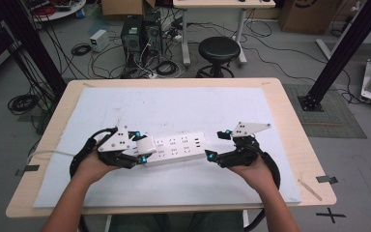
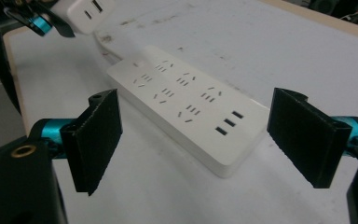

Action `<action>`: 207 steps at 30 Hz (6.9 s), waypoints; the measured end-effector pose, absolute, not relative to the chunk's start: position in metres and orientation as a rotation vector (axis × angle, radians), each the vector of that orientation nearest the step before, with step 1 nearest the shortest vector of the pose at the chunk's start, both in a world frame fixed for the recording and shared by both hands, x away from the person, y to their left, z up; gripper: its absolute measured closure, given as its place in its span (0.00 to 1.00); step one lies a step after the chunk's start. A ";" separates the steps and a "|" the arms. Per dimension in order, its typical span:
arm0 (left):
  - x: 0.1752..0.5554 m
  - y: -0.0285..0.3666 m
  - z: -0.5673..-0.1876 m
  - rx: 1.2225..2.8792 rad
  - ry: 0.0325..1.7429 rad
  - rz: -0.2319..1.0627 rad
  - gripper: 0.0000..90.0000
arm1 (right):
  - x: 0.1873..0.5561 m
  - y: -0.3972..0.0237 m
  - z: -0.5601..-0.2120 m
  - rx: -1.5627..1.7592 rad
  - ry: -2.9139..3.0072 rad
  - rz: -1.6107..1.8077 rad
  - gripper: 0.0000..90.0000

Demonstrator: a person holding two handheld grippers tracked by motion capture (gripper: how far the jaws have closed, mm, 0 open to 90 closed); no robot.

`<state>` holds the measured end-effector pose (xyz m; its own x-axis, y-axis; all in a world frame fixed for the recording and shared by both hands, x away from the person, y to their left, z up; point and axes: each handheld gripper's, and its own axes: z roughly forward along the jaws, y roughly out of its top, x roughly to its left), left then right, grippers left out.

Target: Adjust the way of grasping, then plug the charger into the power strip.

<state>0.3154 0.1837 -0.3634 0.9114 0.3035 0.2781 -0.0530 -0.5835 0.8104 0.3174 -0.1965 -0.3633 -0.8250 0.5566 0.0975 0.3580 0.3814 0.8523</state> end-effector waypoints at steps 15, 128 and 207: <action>0.284 0.129 -0.386 2.107 -0.009 0.626 0.47 | 0.308 -0.165 -0.389 0.961 2.565 1.640 0.20; 0.290 0.216 -0.361 1.992 0.259 0.840 0.25 | 0.364 -0.151 -0.370 0.765 2.514 1.485 0.70; 0.272 0.259 -0.381 1.986 0.369 0.844 0.25 | 0.444 -0.047 -0.352 -0.200 3.060 0.184 0.70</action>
